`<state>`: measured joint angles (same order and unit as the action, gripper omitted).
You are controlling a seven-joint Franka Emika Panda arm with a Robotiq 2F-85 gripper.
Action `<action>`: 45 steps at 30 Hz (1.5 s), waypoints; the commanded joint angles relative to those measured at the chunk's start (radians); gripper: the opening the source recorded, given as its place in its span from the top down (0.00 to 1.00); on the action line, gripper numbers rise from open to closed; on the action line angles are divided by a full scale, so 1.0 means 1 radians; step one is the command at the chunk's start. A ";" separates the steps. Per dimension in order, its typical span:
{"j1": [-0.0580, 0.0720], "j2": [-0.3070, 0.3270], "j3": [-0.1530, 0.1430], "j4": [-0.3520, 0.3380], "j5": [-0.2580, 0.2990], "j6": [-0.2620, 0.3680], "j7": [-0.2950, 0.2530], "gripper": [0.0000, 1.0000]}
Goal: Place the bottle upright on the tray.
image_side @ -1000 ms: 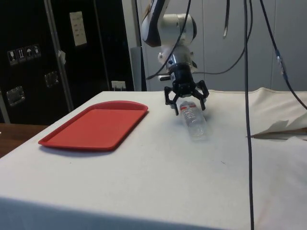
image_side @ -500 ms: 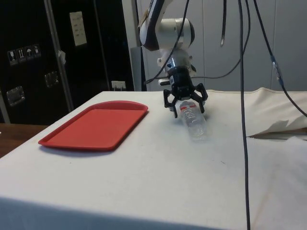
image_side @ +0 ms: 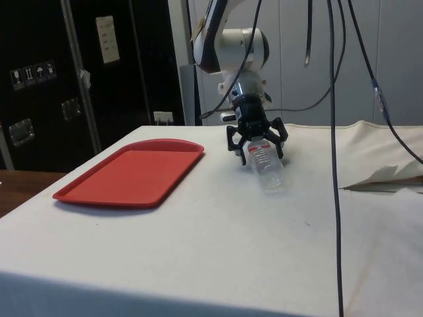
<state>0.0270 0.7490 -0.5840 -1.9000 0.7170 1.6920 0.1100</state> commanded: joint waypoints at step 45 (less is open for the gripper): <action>0.014 -0.029 -0.020 -0.004 -0.004 -0.031 0.014 1.00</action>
<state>0.0370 0.7300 -0.6000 -1.8970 0.7160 1.6590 0.1190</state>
